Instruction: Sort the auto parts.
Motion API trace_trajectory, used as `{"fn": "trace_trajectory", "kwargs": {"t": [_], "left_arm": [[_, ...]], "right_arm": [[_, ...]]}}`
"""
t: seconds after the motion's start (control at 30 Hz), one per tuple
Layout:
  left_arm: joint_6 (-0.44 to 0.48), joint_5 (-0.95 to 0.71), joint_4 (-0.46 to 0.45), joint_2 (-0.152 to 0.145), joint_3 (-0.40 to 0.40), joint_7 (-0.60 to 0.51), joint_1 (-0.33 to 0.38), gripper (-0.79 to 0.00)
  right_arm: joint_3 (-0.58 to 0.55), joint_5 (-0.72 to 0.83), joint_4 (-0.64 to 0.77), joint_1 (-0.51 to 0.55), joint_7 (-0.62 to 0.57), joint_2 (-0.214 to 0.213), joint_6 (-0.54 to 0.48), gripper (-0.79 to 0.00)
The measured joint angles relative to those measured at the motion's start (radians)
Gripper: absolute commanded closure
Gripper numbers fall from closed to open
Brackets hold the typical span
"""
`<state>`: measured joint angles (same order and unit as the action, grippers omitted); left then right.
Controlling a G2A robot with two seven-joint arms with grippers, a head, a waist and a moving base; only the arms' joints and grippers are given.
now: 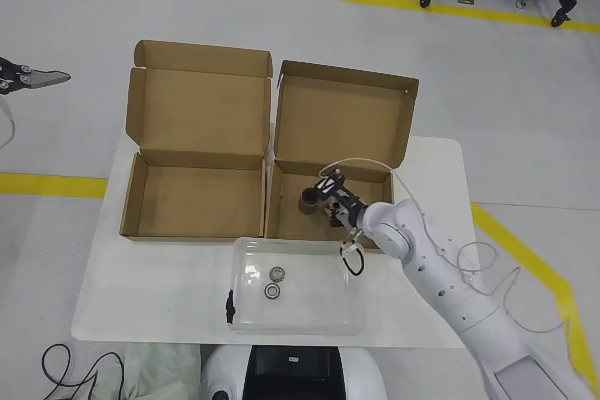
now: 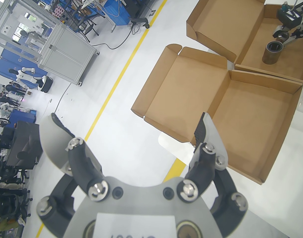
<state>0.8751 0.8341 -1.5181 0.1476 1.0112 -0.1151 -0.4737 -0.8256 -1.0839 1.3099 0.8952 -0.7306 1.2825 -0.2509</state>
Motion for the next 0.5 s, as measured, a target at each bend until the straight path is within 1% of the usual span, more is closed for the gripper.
{"fn": "trace_trajectory", "kwargs": {"t": [0.03,0.1,0.17,0.27,0.4,0.47,0.5], "left_arm": [[0.0,0.0,0.0,0.0,0.0,0.0,0.0,-0.785],[0.0,0.0,0.0,0.0,0.0,0.0,0.0,-0.785],[0.0,0.0,0.0,0.0,0.0,0.0,0.0,-0.785],[0.0,0.0,0.0,0.0,0.0,0.0,0.0,-0.785],[0.0,0.0,0.0,0.0,0.0,0.0,0.0,-0.785],[0.0,0.0,0.0,0.0,0.0,0.0,0.0,-0.785],[0.0,0.0,0.0,0.0,0.0,0.0,0.0,-0.785]], "right_arm": [[-0.002,-0.002,0.002,0.0,0.003,0.0,-0.001,-0.668],[-0.007,-0.013,0.008,0.002,0.006,-0.001,-0.005,-0.683],[-0.014,-0.023,0.02,0.007,0.007,-0.004,-0.009,-0.696],[-0.029,-0.053,0.065,0.024,0.005,-0.01,-0.009,-0.686],[-0.069,-0.097,0.183,0.071,0.004,-0.027,-0.015,-0.696],[-0.087,-0.11,0.252,0.098,0.007,-0.035,-0.039,-0.711],[-0.098,-0.108,0.3,0.117,0.017,-0.041,-0.067,-0.717]]}}
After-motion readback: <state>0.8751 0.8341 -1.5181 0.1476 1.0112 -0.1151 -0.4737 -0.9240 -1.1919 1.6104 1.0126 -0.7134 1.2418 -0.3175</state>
